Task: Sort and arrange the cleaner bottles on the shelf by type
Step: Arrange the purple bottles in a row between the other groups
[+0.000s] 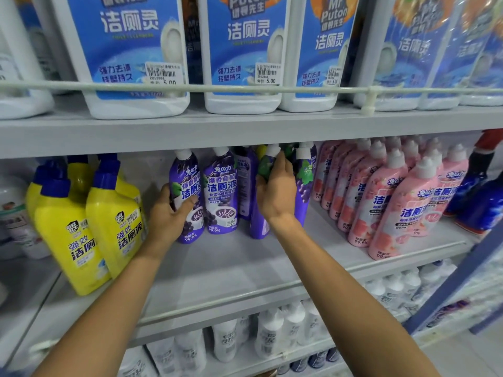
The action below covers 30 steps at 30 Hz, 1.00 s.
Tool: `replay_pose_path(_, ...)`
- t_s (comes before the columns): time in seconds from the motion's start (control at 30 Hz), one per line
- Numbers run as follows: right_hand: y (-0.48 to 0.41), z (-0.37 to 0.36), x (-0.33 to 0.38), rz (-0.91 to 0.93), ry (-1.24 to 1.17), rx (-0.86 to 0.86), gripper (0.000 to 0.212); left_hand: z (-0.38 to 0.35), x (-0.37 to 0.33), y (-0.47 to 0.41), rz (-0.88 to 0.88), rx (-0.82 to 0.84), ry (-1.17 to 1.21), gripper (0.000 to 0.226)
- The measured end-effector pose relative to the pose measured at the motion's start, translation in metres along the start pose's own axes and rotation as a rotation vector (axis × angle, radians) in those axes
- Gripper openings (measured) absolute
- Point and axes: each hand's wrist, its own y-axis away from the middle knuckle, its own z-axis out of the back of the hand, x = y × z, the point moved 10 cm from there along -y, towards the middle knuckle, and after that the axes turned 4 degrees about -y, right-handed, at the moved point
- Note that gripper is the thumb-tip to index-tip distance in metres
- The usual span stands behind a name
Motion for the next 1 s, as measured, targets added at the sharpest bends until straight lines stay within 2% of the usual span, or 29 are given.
replay_pose_path(0.13,0.017,0.011,0.001,-0.018,-0.042,0.068,0.077,0.001,0.003,-0.001,-0.008,0.003,0.023,0.056)
replay_pose_path(0.23,0.036,0.002,-0.009,-0.138,-0.201,0.084,0.081,0.0,0.0,0.001,-0.021,-0.004,0.0,0.048)
replay_pose_path(0.3,0.044,-0.002,-0.019,-0.195,-0.245,0.103,0.068,0.0,-0.002,0.001,-0.026,-0.005,-0.022,0.043)
replay_pose_path(0.43,0.056,0.029,-0.019,-0.158,-0.258,0.112,0.033,0.001,0.0,-0.001,-0.029,-0.017,-0.037,0.037)
replay_pose_path(0.63,0.075,0.1,-0.031,-0.108,-0.112,0.133,0.025,-0.002,0.004,-0.004,-0.049,-0.023,-0.052,0.037)
replay_pose_path(0.8,0.065,0.137,-0.055,-0.16,-0.062,0.008,0.035,-0.004,0.003,-0.004,-0.067,-0.021,-0.069,0.025)
replay_pose_path(0.9,0.046,0.135,-0.075,-0.192,-0.073,0.011,0.028,-0.003,0.005,-0.004,-0.062,-0.032,-0.08,0.027)
replay_pose_path(1.0,0.03,0.123,-0.089,-0.193,-0.101,0.045,0.038,-0.003,0.003,-0.003,-0.06,-0.03,-0.073,0.033)
